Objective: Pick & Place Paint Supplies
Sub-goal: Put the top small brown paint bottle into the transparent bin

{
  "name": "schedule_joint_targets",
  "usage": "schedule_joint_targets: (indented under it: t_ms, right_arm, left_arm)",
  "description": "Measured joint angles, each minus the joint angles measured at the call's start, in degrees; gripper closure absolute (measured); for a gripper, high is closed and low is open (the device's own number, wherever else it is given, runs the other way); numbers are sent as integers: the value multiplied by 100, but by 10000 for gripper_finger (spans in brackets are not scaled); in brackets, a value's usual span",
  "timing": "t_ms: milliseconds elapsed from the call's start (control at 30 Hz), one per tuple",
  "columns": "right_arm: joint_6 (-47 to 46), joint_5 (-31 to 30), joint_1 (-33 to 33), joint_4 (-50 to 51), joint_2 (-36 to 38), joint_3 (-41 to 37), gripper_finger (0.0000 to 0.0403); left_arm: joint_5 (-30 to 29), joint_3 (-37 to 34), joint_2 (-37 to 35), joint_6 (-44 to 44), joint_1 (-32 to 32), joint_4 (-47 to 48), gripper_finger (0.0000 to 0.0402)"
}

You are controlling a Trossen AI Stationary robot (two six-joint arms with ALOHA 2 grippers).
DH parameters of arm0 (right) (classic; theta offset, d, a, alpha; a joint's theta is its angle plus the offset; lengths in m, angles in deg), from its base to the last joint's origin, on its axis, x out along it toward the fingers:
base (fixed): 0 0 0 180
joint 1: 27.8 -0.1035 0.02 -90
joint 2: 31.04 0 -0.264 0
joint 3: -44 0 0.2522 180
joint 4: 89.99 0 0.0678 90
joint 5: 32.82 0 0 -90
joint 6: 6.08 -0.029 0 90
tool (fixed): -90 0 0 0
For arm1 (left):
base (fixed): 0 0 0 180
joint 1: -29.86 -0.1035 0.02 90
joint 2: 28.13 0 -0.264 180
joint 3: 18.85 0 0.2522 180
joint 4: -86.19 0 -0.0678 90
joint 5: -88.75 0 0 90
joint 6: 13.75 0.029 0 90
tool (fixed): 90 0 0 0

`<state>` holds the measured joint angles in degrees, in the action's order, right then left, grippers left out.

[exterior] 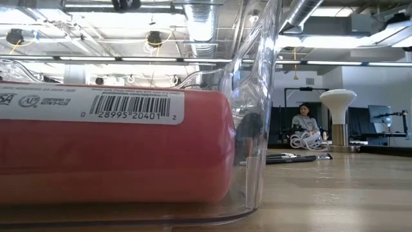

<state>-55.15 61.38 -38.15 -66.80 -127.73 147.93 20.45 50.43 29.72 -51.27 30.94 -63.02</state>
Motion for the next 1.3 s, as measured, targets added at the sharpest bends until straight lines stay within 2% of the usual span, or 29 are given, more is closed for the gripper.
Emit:
schedule_joint_targets:
  t_ms: [200, 333, 467, 567, 667, 867, 1033, 1300]
  right_arm:
    - [14, 106, -9, -243, 1, 0, 169]
    - [104, 523, -19, -225, 22, 0, 174]
    - [293, 971, -122, -108, 147, 7, 182]
    - [517, 1093, -243, 160, 283, -7, 188]
    - [700, 1100, -417, 602, 510, -13, 195]
    - [1060, 1072, -807, 857, 838, 0, 206]
    - [1311, 753, -1204, 858, 1028, 0, 216]
    - [1470, -65, -1852, 893, 1017, 0, 233]
  left_arm:
    - [-1126, 7, -61, 43, 752, 1064, 313]
    - [-2281, 211, 190, -112, 1662, 2256, 313]
    - [-3471, 962, 749, -494, 2660, 3419, 313]
    - [-3976, 1723, 1502, -877, 3213, 4250, 313]
    - [-4044, 2476, 2362, -1347, 3585, 5017, 313]
    - [-4082, 3510, 3663, -2067, 3940, 5292, 313]
    - [-4071, 3648, 4139, -3099, 4055, 5596, 313]
    - [-3771, 3646, 4517, -3780, 4164, 5611, 313]
